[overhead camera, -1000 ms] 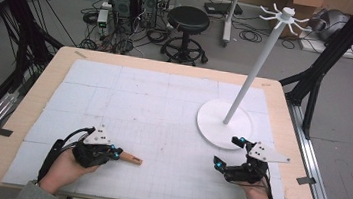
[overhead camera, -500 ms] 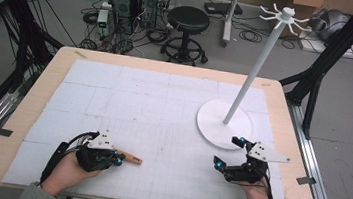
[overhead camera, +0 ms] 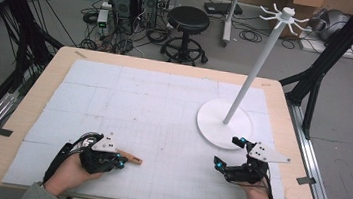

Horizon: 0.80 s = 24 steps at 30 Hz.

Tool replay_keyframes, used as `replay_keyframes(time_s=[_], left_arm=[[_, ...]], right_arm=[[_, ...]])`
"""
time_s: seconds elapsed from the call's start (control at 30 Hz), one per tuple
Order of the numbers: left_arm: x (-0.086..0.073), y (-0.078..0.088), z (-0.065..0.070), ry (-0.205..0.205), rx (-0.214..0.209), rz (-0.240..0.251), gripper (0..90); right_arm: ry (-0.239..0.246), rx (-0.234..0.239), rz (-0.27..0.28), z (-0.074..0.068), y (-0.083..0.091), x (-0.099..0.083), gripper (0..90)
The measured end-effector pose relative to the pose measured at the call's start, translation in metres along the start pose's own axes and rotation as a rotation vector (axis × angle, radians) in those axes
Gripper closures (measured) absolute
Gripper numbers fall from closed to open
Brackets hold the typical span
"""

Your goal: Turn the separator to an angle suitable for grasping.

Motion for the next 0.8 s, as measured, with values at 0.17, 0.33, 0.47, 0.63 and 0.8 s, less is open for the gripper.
replay_keyframes(time_s=[0.17, 0.33, 0.47, 0.63, 0.8], left_arm=[[0.003, -0.003, -0.001, -0.005, 0.009, 0.003, 89.8], [0.007, -0.007, -0.002, 0.001, 0.009, 0.008, 89.8], [0.010, -0.009, -0.004, -0.003, 0.019, 0.015, 89.8], [0.014, -0.012, -0.007, 0.005, 0.030, 0.025, 89.8], [0.018, -0.014, -0.011, 0.010, 0.035, 0.028, 89.8]], right_arm=[[0.000, -0.005, -0.003, 0.001, 0.002, -0.001, 1.0], [-0.006, -0.007, -0.007, 0.001, 0.003, -0.002, 1.0], [0.000, -0.006, -0.009, 0.001, 0.003, -0.003, 1.0], [0.003, -0.007, -0.009, 0.001, 0.003, -0.003, 1.0], [0.003, -0.007, -0.009, 0.001, 0.003, -0.003, 1.0]])
Point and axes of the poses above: each handheld gripper's, and its own axes: y roughly backward along the jaws, x roughly out of its top, z roughly to its right, the point moved 10 cm from there along -y, roughly forward along the jaws, and after that the axes turned 15 degrees about y, right-handed, at the moved point
